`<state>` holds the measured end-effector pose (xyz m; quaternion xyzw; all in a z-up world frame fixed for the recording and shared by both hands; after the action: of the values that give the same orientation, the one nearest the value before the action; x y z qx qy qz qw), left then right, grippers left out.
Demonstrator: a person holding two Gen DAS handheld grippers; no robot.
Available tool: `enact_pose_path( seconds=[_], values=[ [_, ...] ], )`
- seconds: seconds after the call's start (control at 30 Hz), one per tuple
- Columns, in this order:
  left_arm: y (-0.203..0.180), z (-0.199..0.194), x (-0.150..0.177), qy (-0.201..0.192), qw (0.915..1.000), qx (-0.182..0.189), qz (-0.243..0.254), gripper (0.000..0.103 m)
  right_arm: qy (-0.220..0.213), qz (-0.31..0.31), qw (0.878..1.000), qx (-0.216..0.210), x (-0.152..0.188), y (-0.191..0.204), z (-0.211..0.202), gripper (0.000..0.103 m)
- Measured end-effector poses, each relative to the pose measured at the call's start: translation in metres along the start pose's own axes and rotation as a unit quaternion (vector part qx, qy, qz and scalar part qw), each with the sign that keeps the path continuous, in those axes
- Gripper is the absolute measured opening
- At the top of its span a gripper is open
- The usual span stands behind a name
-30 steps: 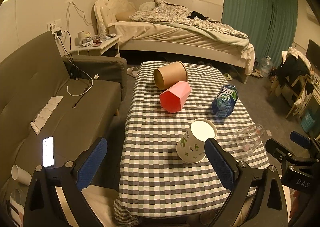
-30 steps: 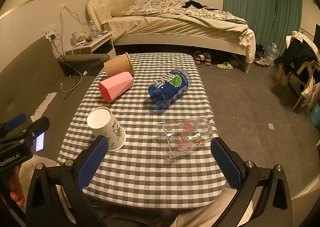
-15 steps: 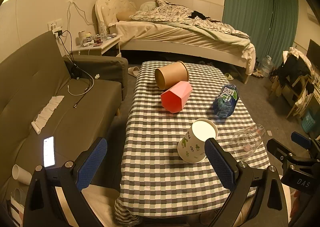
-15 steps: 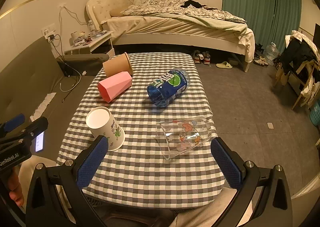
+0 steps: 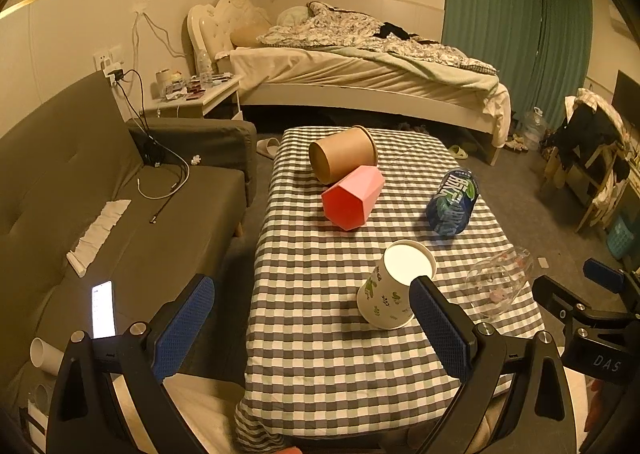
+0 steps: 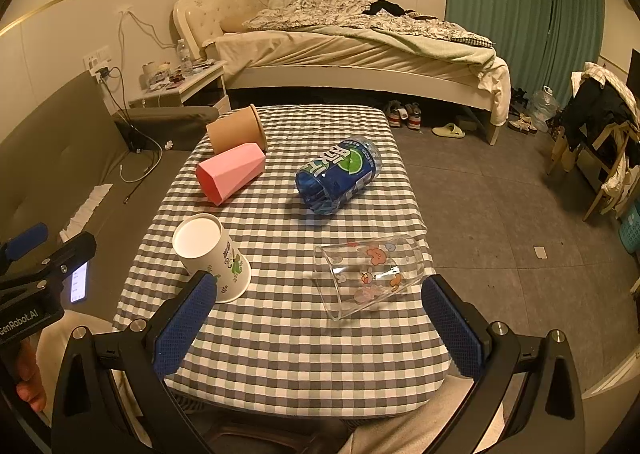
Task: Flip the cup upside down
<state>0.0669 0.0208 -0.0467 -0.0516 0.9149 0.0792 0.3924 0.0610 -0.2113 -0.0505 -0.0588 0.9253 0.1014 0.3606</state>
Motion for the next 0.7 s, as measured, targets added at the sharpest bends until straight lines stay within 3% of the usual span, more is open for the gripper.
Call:
enact_pose_path(
  seconds=[0.7],
  values=[
    [0.0019,-0.0001,-0.0009,0.001,1.0000,-0.003,0.001,0.101,0.004,0.003,1.000,0.001,0.0011,0.0012,0.0039,0.103]
  ],
)
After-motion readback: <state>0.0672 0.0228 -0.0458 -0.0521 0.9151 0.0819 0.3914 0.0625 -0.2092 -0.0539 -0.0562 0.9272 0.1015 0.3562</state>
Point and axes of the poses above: each gripper's, at about its wrist camera, not at the fingertips, and z roughly the way its jaws point, y to its left, x to its underside, the point moved 2 cm from there along z, roughly the way its jaws point, and after that the axes turned 10 degrees about -x, right-handed, at the moved point
